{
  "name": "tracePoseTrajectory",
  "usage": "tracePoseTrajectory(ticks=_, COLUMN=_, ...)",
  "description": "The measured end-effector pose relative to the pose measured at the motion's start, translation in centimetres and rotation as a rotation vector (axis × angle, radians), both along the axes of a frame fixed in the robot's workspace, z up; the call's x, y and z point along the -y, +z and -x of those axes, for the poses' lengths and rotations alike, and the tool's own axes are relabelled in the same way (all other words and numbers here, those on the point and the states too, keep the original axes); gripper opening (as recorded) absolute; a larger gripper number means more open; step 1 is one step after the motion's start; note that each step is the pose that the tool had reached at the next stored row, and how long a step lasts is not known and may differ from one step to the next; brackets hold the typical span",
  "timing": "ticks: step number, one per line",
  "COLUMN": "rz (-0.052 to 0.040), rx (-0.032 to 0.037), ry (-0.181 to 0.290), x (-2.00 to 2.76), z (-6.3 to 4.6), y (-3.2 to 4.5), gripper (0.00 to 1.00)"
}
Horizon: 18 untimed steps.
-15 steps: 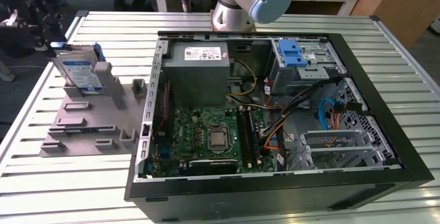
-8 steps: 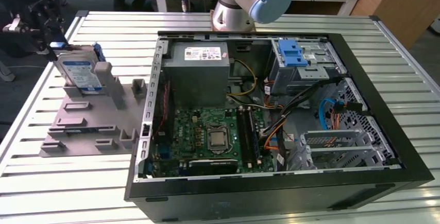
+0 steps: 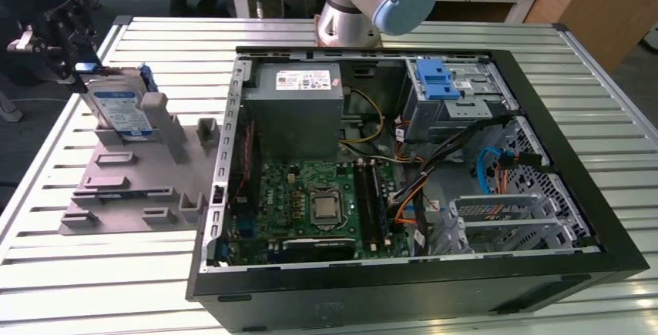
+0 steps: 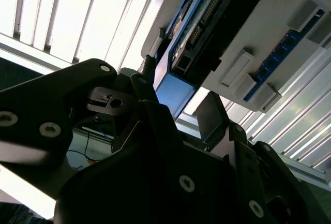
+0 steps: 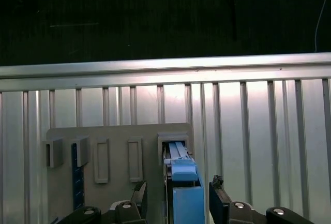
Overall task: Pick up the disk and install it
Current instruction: 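Pick up the disk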
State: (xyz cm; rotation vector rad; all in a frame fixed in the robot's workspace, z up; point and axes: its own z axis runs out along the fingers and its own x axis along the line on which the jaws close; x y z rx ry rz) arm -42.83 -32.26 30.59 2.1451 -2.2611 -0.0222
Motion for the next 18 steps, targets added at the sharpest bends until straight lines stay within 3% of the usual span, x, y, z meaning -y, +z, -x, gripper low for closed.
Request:
tracePoseTrajectory(ticks=11, rz=-0.0001, rx=0.0001, ry=0.000, x=0.00, z=0.00, y=-0.27, gripper=0.59)
tracePoseTrajectory(ticks=18, rz=0.0000, rx=0.0003, ry=0.000, x=0.00, z=0.00, y=-0.88, gripper=0.59)
